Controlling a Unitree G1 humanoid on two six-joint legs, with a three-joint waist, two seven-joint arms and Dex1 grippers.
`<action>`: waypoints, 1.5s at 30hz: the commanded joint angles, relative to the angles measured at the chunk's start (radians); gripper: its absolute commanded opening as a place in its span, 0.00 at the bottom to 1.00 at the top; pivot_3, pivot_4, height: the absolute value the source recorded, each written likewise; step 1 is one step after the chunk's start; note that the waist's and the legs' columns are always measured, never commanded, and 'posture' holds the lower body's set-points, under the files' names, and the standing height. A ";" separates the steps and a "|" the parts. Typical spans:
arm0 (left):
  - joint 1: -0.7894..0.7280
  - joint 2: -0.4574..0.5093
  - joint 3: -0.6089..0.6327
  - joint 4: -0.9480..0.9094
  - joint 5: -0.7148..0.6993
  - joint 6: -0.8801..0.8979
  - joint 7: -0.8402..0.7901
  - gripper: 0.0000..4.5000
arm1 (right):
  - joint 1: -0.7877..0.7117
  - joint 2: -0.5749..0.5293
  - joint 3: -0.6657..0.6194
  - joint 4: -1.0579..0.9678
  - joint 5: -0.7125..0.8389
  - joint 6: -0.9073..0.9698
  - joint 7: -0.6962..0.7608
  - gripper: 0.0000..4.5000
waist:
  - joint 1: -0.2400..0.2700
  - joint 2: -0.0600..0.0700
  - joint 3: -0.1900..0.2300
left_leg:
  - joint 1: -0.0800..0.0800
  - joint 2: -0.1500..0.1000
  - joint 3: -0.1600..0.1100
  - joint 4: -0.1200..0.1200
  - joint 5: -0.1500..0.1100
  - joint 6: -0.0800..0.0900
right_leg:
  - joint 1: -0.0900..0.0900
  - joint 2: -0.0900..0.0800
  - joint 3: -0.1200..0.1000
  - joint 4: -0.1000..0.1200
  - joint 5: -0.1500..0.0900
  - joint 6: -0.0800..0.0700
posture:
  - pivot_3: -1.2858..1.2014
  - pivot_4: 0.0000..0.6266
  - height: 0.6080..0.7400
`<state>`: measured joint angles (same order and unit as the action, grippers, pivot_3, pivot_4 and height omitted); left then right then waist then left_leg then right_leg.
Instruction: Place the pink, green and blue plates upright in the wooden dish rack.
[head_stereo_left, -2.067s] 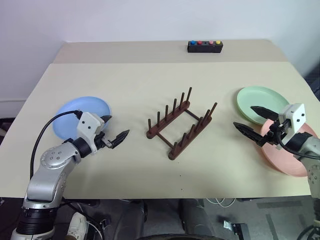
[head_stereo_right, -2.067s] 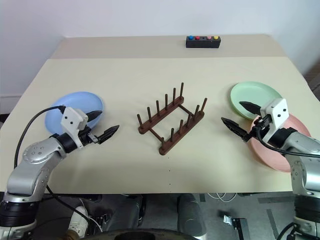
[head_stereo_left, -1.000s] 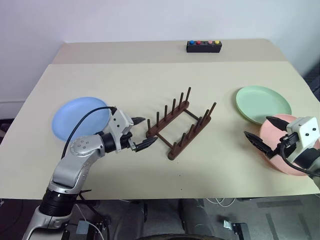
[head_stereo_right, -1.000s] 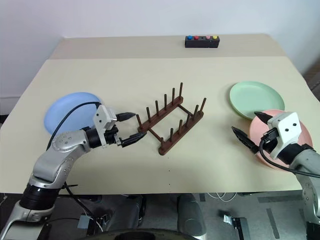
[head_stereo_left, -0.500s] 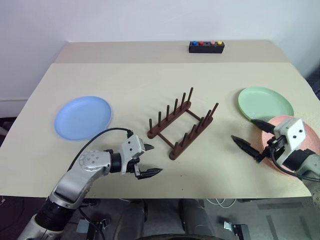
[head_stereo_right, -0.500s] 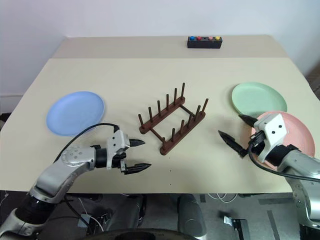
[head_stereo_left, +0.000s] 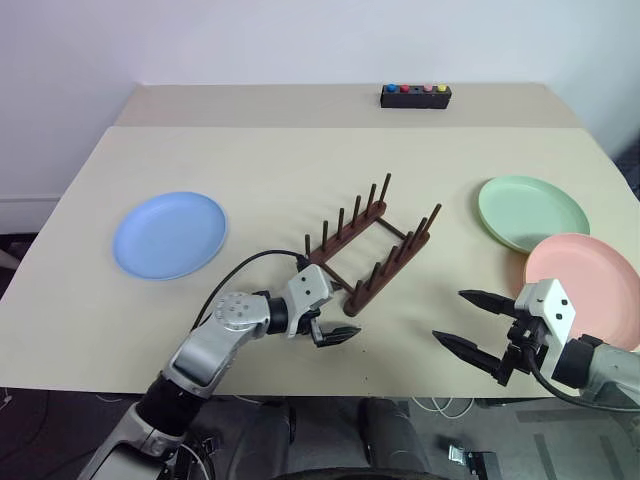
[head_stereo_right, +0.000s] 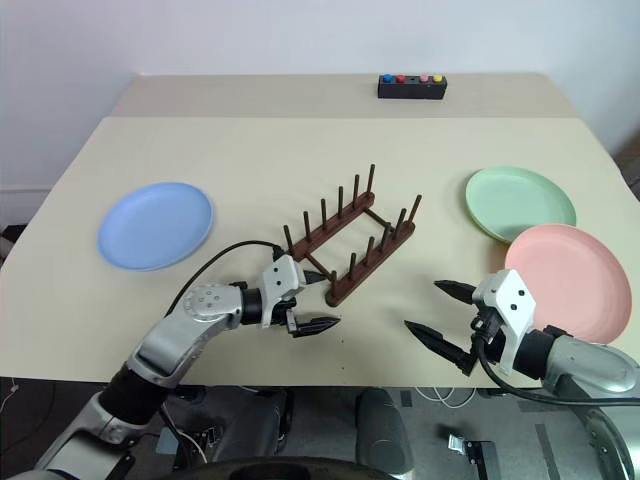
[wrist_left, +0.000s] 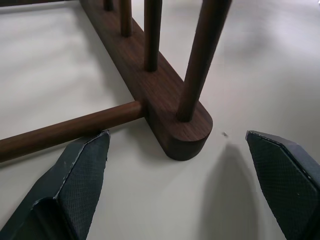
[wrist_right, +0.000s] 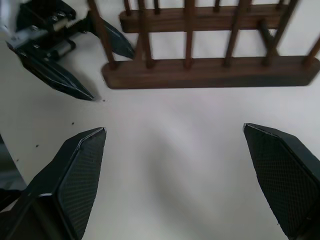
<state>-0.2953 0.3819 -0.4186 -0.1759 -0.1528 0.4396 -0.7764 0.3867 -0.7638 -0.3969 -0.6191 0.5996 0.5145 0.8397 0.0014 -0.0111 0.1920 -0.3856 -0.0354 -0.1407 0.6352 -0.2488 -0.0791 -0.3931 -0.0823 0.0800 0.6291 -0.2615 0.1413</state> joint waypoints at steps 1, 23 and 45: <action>-0.001 -0.011 -0.012 0.061 0.060 -0.010 0.047 0.94 | 0.013 0.005 -0.025 -0.035 0.002 -0.020 -0.002 1.00 | 0.002 0.000 0.000 | 0.001 0.000 0.000 0.000 0.000 0.000 | 0.000 0.000 0.000 0.000 0.000 0.000 | 0.52 0.24 1.00; -0.098 0.021 0.017 0.203 0.040 -0.212 -0.130 0.16 | 0.007 0.006 0.004 -0.057 0.049 -0.006 0.016 1.00 | 0.005 0.000 -0.002 | 0.003 0.000 0.000 -0.002 0.000 0.000 | 0.001 0.000 0.000 0.000 -0.001 0.000 | 0.52 0.24 1.00; -0.415 -0.149 -0.025 0.706 0.131 -0.574 -0.404 0.16 | 0.086 0.032 -0.019 -0.120 0.045 -0.010 -0.057 1.00 | 0.011 0.000 -0.001 | -0.002 0.000 0.000 -0.001 0.000 0.001 | -0.002 0.000 0.000 -0.001 0.001 0.004 | 0.52 0.24 1.00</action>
<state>-0.6925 0.2465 -0.4392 0.5180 -0.0342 -0.1071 -1.1778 0.4670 -0.7431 -0.3869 -0.6987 0.6408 0.5173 0.7915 0.0127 -0.0115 0.1910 -0.3876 -0.0356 -0.1409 0.6339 -0.2493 -0.0783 -0.3951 -0.0823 0.0796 0.6284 -0.2604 0.1458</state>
